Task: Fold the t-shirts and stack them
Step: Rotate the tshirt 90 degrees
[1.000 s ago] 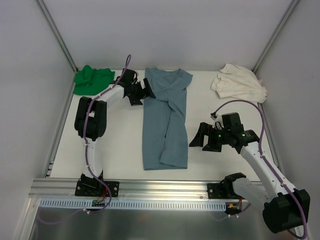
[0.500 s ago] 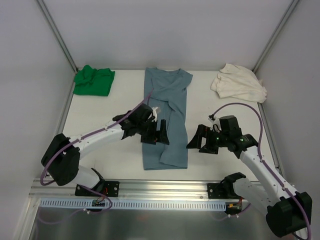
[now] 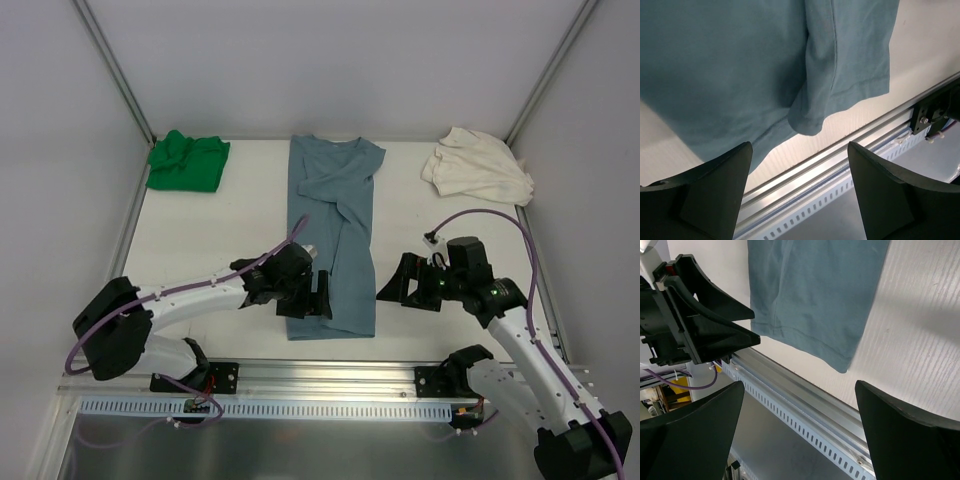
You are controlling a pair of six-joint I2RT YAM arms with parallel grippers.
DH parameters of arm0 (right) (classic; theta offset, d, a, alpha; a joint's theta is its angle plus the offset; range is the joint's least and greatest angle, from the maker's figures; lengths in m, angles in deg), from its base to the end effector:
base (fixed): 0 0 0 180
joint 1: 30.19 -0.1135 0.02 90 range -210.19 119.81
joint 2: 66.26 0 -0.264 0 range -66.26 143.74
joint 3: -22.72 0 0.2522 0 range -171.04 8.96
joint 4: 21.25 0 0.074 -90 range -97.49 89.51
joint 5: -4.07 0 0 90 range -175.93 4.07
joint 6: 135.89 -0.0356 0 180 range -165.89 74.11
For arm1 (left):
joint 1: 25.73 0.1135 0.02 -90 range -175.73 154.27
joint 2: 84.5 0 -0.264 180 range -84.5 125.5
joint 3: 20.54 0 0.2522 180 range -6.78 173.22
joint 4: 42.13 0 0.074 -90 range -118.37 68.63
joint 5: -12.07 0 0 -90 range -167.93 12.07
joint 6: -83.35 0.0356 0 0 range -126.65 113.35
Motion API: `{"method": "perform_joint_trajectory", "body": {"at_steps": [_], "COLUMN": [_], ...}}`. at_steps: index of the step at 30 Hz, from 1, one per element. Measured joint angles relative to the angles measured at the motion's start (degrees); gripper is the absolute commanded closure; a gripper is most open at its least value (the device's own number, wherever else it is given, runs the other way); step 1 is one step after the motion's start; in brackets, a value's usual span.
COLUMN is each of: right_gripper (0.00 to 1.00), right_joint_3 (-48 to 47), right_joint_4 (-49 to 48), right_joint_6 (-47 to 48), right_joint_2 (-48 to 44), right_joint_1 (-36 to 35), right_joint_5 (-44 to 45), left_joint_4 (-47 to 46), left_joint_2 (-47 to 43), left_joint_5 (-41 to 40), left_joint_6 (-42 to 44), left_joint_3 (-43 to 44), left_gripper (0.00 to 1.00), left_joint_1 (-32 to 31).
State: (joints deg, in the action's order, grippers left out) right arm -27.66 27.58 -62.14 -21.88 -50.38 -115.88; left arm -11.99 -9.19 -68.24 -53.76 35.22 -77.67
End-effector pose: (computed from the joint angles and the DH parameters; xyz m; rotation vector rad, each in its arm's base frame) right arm 0.1431 0.0716 0.2532 -0.3563 2.3474 0.9211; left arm 0.1564 -0.2094 0.2013 0.1954 2.6628 -0.8919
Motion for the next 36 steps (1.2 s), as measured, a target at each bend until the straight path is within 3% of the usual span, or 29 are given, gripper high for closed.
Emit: {"method": "perform_joint_trajectory", "body": {"at_steps": [7,9,10,11,34,35,36], "right_gripper": [0.01,0.01,0.00,0.00,0.00,0.00,0.01], "right_joint_3": [0.0,0.0,0.0,0.0,0.0,0.0,0.0], "right_joint_4": [1.5,1.8,2.0,2.1,2.4,2.4,2.5], "right_joint_6": [0.0,0.1,0.1,0.2,0.3,0.3,0.3], "right_joint_2": [-0.4,-0.4,-0.4,-0.4,-1.1,-1.3,-1.6], "right_joint_1": [0.0,0.0,0.0,0.0,0.0,0.0,0.0], "right_joint_5": [0.5,0.7,0.7,0.7,0.9,0.8,0.9], "left_joint_4": [-2.6,-3.2,-3.7,-4.2,-3.5,-3.5,-3.5], "left_joint_2": [10.2,12.2,12.9,13.6,9.5,9.5,9.5], "left_joint_5": [-1.1,-1.2,-1.3,-1.3,-3.8,-4.0,-4.0], "left_joint_6": [-0.5,-0.7,-1.0,-1.2,-6.2,-6.5,-6.6], "left_joint_3": [5.5,6.8,7.3,7.5,7.9,7.9,7.8], "left_gripper": [0.23,0.44,0.64,1.00,1.00,0.84,0.61], "left_joint_1": [-3.5,-4.1,-4.3,-4.5,-11.9,-12.2,-12.3]}}
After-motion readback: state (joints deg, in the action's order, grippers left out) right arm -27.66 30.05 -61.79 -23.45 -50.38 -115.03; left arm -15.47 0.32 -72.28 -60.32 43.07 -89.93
